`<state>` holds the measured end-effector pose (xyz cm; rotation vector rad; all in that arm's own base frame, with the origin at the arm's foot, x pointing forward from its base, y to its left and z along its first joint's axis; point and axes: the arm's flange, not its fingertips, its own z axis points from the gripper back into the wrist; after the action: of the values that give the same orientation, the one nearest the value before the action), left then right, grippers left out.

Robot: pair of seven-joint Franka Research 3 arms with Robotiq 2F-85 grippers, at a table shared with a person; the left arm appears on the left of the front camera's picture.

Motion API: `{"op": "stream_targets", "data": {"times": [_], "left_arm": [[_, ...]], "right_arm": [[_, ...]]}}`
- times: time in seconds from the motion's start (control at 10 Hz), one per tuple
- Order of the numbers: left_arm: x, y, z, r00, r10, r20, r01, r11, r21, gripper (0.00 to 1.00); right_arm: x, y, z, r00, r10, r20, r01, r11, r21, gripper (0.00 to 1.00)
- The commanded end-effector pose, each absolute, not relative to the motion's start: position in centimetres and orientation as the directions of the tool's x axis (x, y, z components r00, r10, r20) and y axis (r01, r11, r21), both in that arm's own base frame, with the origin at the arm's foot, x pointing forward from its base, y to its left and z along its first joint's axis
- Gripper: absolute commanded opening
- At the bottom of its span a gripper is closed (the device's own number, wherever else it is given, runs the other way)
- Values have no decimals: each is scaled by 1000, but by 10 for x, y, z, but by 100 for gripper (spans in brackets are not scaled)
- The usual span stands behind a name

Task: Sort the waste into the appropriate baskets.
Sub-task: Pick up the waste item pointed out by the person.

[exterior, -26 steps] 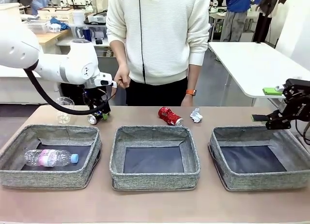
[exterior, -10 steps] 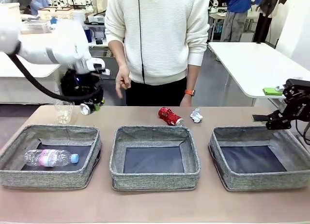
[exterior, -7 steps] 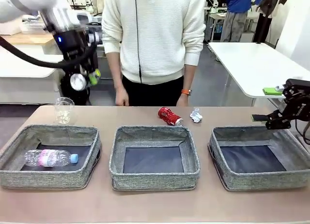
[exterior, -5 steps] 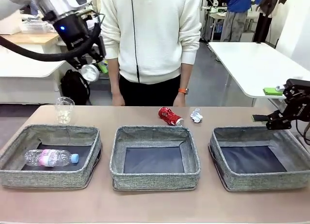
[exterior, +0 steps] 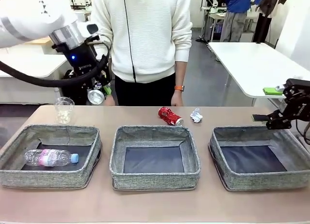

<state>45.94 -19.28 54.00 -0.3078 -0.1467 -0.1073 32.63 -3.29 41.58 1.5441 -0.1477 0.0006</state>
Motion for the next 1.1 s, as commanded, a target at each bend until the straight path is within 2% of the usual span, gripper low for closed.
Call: {"op": "stream_targets", "data": {"times": [0.0,0.2,0.3,0.4,0.5,0.6,0.7,0.8,1.0], "left_arm": [[463,-193,557,988,-68,136,112,931,-347,32],[463,-193,557,988,-68,136,112,931,-347,32],[461,-194,554,986,-77,150,123,938,-325,44],[446,-216,590,983,-48,178,99,952,-290,44],[421,-250,634,972,-40,230,81,982,-172,44],[407,-269,655,961,-68,266,111,982,-150,44],[394,-293,683,963,-93,251,137,977,-162,44],[389,-313,704,958,-133,255,198,947,-252,44],[389,-350,731,961,-140,240,195,955,-222,44]], "right_arm": [[326,-32,421,992,-96,79,-78,16,997,100],[326,-32,421,992,-96,79,-78,16,997,100],[326,-32,421,992,-96,79,-78,16,997,100],[326,-32,421,992,-96,79,-78,16,997,100],[326,-32,421,992,-96,79,-78,16,997,100],[326,-32,421,992,-96,79,-78,16,997,100],[326,-32,421,992,-96,79,-78,16,997,100],[326,-32,421,992,-96,79,-78,16,997,100],[326,-32,421,992,-96,79,-78,16,997,100]]}}
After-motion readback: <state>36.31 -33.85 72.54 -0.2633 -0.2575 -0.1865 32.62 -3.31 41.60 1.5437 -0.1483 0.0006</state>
